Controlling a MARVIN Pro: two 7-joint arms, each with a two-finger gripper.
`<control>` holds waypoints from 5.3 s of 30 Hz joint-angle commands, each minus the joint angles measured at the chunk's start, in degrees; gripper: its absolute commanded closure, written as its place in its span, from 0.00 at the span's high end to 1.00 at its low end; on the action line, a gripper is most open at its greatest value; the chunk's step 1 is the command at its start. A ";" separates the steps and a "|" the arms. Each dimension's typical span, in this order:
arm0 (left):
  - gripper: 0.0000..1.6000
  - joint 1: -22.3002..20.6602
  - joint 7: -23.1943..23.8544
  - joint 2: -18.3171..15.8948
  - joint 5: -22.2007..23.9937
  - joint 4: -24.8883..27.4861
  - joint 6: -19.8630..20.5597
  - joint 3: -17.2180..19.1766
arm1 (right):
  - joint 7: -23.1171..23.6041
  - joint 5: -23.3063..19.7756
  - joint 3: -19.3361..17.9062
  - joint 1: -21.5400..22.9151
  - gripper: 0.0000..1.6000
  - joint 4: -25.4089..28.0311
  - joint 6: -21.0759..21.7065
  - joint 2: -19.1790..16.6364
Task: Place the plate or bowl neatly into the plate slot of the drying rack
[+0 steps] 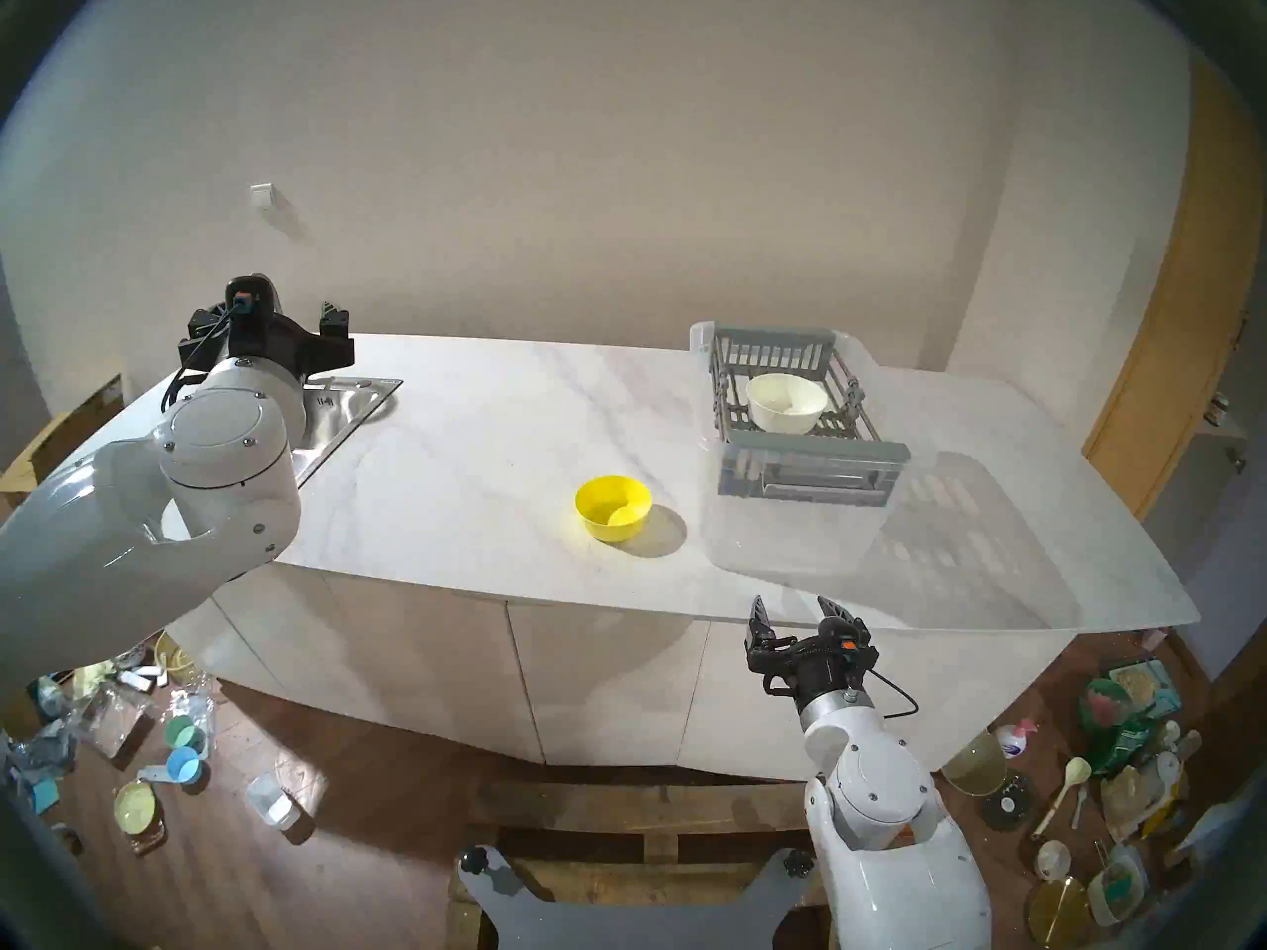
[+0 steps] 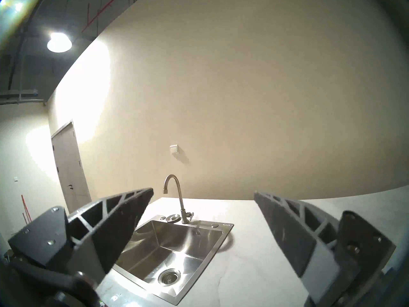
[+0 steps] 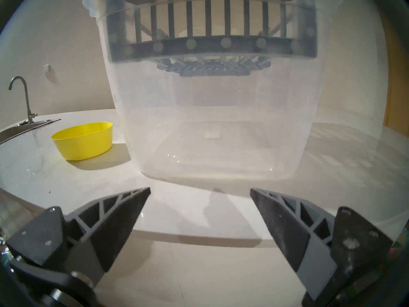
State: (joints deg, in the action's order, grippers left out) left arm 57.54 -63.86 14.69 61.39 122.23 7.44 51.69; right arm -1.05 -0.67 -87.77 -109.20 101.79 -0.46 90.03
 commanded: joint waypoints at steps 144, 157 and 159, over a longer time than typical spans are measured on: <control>1.00 -1.90 0.44 -0.23 -0.68 0.53 -0.89 0.86 | 43.98 17.31 42.67 67.43 1.00 -30.49 5.19 -13.17; 1.00 -1.91 0.44 -0.23 -0.67 0.53 -0.89 0.84 | 40.48 19.39 43.66 68.47 1.00 -41.55 -3.11 -11.88; 1.00 -1.91 0.43 -0.23 -0.66 0.53 -0.88 0.84 | 39.41 20.52 44.33 68.99 1.00 -43.58 -5.91 -11.63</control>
State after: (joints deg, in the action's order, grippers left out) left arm 56.95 -63.71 14.70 61.41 122.33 6.88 51.41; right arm 41.30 18.45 -43.65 -42.33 60.44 -1.20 77.38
